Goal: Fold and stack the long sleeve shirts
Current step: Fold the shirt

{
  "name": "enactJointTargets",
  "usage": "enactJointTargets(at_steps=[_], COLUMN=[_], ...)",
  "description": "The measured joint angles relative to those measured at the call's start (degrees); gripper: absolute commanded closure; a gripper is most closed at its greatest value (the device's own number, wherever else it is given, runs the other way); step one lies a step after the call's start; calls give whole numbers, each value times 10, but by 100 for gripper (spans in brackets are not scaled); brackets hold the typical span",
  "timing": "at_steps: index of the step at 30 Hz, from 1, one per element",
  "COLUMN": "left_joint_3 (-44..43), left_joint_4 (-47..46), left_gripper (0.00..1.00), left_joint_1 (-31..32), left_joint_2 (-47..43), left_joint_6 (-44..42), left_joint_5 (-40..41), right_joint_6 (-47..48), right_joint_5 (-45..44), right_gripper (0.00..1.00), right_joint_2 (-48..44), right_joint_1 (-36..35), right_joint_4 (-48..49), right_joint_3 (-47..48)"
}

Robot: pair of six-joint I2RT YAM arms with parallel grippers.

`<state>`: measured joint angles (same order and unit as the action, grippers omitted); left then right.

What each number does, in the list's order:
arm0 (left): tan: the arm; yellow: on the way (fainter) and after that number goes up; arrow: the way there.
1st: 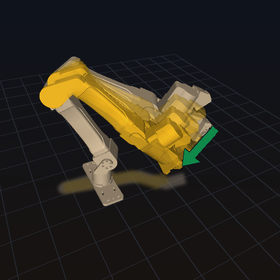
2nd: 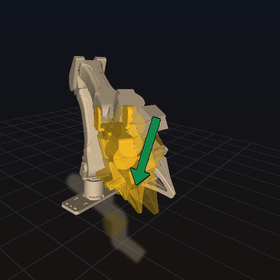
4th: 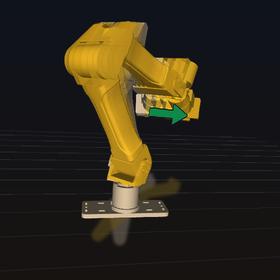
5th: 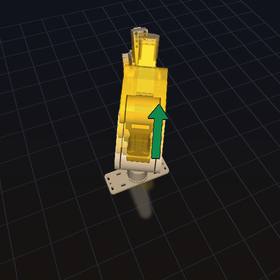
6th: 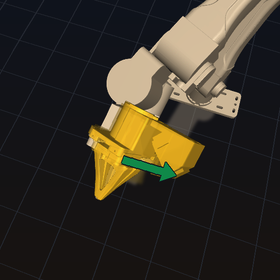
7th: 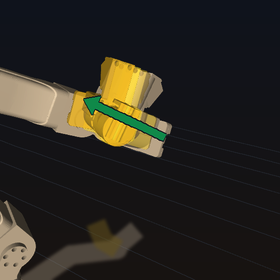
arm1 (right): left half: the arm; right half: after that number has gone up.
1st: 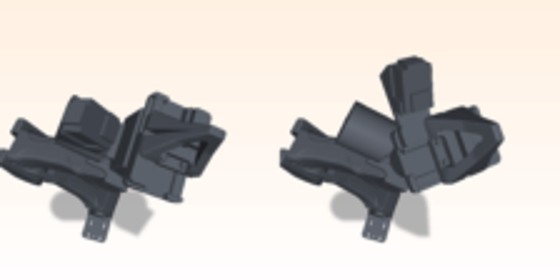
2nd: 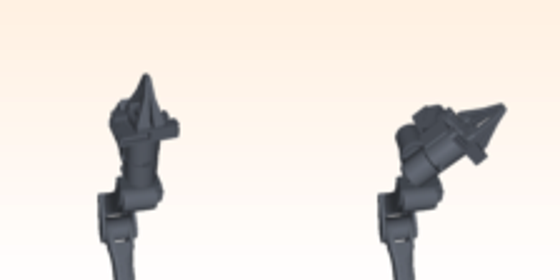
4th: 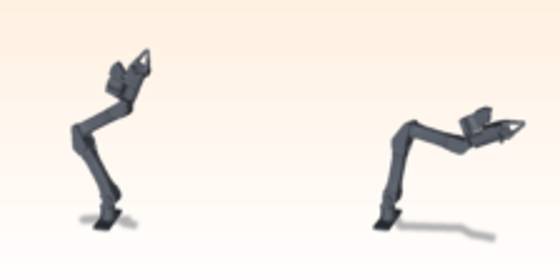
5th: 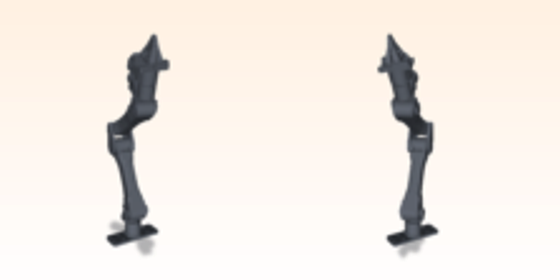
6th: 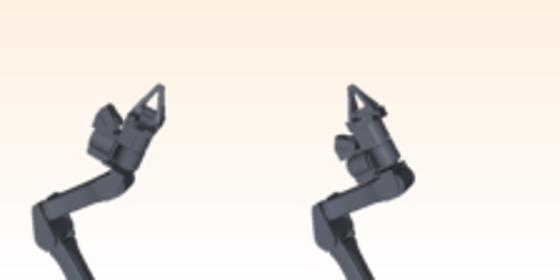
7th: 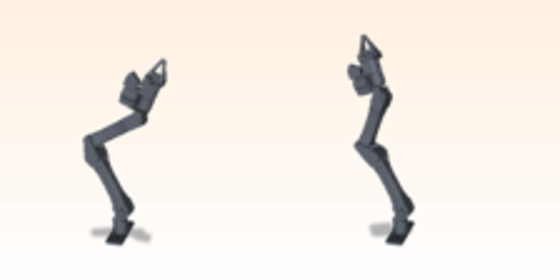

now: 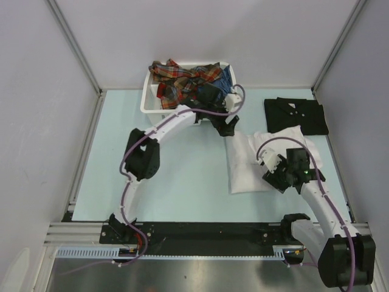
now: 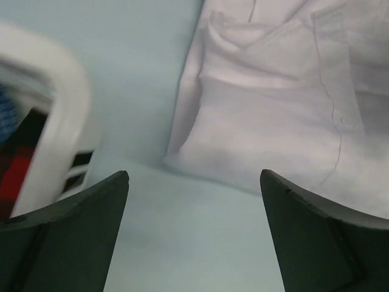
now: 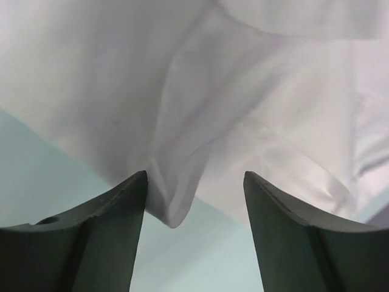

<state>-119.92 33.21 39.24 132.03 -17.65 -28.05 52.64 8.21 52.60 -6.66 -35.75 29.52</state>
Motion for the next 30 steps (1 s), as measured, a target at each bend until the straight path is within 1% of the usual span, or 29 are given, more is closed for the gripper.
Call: enactJointTargets(at_steps=[3, 5, 8, 10, 13, 16, 17, 21, 23, 24, 26, 27, 28, 30], left_joint_3=[68, 112, 143, 145, 139, 119, 116, 116, 119, 139, 205, 271, 324, 396], left_joint_4=[1, 3, 1, 1, 3, 7, 8, 17, 9, -16, -64, -117, -148, -205], left_gripper=[19, 24, 23, 21, 18, 17, 17, 21, 25, 28, 29, 30, 31, 34], left_joint_1=[-38, -61, -70, -63, -49, -37, -33, -21, -20, -20, -27, -35, -44, -57], left_joint_2=[-76, -120, -140, -127, -85, -31, -18, 0, -4, -15, -51, -84, -113, -150], left_joint_6=[-13, -28, -54, -72, -106, -136, -144, -153, -126, -93, -25, 33, 79, 162], left_joint_5=[-13, -19, -23, -26, -32, -37, -37, -37, -41, -52, -73, -85, -96, -111], right_joint_6=[1, 1, -3, -9, -21, -26, -26, -1, 9, 14, 24, 28, 30, 32], right_joint_5=[15, 29, 40, 45, 48, 49, 50, 56, 59, 60, 65, 68, 70, 74], right_gripper=[31, 32, 35, 36, 36, 26, 19, 13, 10, 10, 9, 9, 9, 8], right_joint_2=[0, 1, 21, 48, 94, 131, 137, 140, 138, 135, 126, 122, 116, 108], right_joint_1=[51, 83, 119, 137, 166, 187, 193, 210, 213, 215, 216, 219, 221, 228], right_joint_4=[-25, -37, -44, -49, -59, -74, -80, -119, -137, -146, -163, -170, -175, -182], right_joint_3=[39, 63, 90, 104, 123, 140, 144, 146, 146, 147, 149, 151, 153, 156])
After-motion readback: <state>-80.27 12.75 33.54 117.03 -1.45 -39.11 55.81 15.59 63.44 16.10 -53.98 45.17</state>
